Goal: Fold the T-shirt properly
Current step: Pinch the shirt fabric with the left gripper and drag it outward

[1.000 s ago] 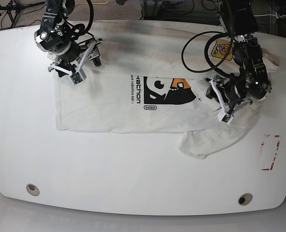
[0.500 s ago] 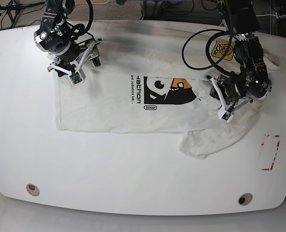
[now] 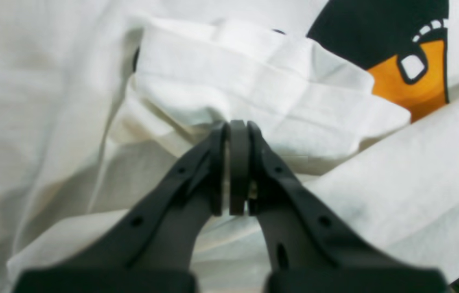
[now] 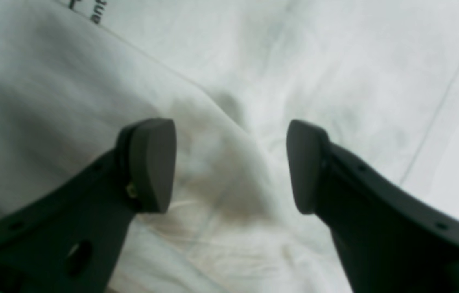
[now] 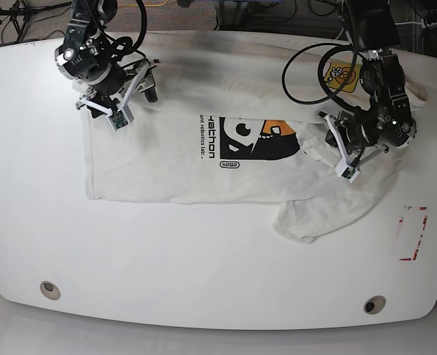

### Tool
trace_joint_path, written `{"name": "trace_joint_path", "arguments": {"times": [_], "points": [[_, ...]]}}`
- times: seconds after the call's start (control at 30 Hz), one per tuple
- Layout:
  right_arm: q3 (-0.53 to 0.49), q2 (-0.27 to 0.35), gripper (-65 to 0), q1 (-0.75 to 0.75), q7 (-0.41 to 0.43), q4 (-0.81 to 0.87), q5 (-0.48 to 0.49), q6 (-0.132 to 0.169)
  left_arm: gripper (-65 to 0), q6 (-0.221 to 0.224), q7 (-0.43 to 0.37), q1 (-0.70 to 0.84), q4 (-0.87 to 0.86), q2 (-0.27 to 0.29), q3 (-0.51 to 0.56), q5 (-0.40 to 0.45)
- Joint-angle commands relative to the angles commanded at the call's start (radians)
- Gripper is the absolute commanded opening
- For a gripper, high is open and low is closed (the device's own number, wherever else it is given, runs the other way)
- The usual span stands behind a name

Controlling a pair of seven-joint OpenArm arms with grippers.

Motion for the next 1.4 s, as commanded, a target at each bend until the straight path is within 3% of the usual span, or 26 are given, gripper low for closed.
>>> {"name": "trace_joint_path", "arguments": {"times": [0.4,0.8,0.87,1.03,1.1,1.4], "points": [[0.000,0.000,-24.1,0.000,0.002,0.000,0.000,0.000,-65.0,-0.002,0.020,-0.002,0.218,0.002,0.031,-0.002],[0.000,0.000,-24.1,0.000,0.002,0.000,0.000,0.000,-65.0,0.006,0.048,-0.006,0.250,-0.003,0.058,0.028],[0.003,0.000,-24.1,0.000,0.002,0.000,0.000,0.000,-60.3,0.006,0.044,-0.006,0.216,-0.003,0.058,0.048],[0.002,0.000,-24.1,-0.002,0.002,0.000,0.000,0.000,-38.1,0.006,0.034,-0.006,0.109,-0.002,0.057,0.095],[0.000,0.000,-24.1,-0.002,0.002,0.000,0.002,0.000,-29.9,0.006,-0.006,-0.006,0.075,0.002,0.038,0.106],[0.000,0.000,-24.1,-0.002,0.002,0.000,0.003,0.000,-28.2,0.006,-0.101,-0.011,-0.028,0.003,0.021,0.106]]}}
